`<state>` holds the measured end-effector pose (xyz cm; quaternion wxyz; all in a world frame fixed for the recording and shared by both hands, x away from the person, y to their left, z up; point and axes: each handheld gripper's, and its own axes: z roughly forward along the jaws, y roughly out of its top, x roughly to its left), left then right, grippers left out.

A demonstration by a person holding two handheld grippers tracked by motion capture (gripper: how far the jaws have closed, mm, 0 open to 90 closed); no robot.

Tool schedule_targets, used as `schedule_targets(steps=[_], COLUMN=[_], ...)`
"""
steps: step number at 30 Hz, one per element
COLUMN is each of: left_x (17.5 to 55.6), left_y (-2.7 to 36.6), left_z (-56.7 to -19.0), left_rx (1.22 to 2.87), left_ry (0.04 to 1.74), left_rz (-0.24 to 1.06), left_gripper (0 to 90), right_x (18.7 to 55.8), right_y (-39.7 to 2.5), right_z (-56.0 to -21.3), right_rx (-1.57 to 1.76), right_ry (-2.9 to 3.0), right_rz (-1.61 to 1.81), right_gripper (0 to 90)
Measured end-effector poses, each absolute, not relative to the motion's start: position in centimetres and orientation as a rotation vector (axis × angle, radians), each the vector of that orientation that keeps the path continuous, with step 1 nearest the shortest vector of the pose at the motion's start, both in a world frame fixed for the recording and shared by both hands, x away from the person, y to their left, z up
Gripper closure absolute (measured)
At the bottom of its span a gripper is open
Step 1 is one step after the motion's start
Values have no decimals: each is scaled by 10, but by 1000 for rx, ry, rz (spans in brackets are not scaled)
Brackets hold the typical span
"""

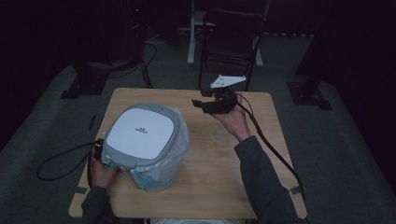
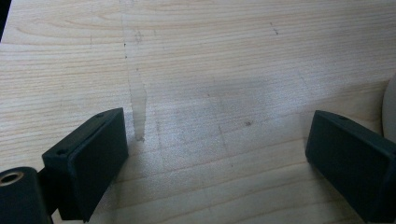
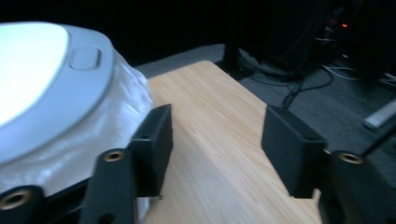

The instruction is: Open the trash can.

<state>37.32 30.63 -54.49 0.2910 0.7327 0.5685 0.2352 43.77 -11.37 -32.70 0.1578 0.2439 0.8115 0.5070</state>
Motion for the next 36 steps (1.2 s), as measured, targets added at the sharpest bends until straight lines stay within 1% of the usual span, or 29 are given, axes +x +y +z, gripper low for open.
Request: schedule_targets(steps=[3,9,15,28,36], left_x=[373,373,373,373,373], left_y=[306,306,306,306,306], left_z=[-545,-545,-545,-545,-545], left_rx=[1954,1954,1953,1954,1954], left_ry=[1516,1516,1516,1516,1516], left_rz=[627,627,627,627,627], left_gripper=[63,63,63,64,64], right_x=[439,440,439,436,435], right_y=[-108,-92,-73,-29,-10], right_z=[-325,-324,-324,-317,-317], right_rx=[664,599,540,439,384], right_ry=[2353,2414,2448,2503,2534], right_rz=[1502,1539,1495,1452,1493], right_gripper=[607,795,898,899,884])
